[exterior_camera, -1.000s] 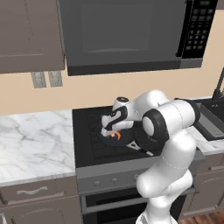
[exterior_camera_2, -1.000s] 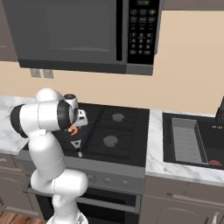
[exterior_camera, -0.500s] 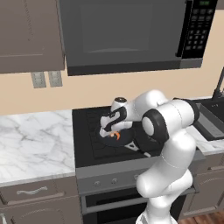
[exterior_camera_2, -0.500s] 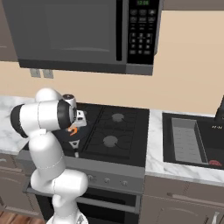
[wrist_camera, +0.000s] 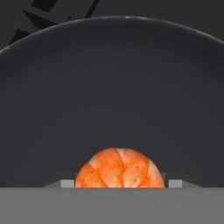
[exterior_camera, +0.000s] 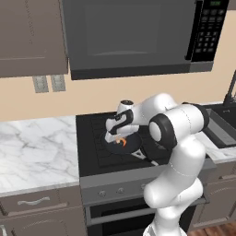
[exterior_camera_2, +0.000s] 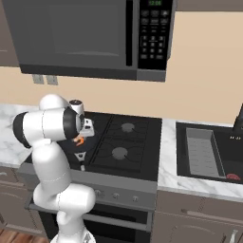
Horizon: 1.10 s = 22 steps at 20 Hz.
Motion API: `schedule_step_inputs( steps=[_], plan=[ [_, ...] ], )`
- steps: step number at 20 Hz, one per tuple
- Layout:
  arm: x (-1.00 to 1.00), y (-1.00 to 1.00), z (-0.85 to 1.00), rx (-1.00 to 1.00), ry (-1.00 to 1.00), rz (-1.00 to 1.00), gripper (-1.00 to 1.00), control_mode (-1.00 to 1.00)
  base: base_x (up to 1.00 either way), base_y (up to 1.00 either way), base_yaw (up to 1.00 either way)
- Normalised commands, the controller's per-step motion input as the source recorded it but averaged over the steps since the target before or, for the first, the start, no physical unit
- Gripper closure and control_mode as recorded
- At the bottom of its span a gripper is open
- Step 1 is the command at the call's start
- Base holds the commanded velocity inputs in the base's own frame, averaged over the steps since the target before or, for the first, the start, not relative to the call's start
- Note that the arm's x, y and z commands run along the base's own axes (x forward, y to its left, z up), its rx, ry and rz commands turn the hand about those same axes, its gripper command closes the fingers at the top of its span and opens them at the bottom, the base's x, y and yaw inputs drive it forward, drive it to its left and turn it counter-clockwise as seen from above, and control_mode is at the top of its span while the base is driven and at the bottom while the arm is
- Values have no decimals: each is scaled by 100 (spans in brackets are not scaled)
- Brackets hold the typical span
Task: Place the shrimp on the plate and place the lemon on the same plate.
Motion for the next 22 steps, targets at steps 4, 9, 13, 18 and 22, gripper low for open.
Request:
schedule_step_inputs(
  steps=[4,9,13,18,22],
  plan=[
    [-10,0,9,3,0,0,100,-100,0,0,0],
    [-19,0,25,1,0,0,100,-100,0,0,0],
    [-19,3,35,0,0,0,100,-100,0,0,0],
    [-20,5,38,0,0,0,100,-100,0,0,0],
    [-25,2,34,0,0,0,100,-100,0,0,0]
  ],
)
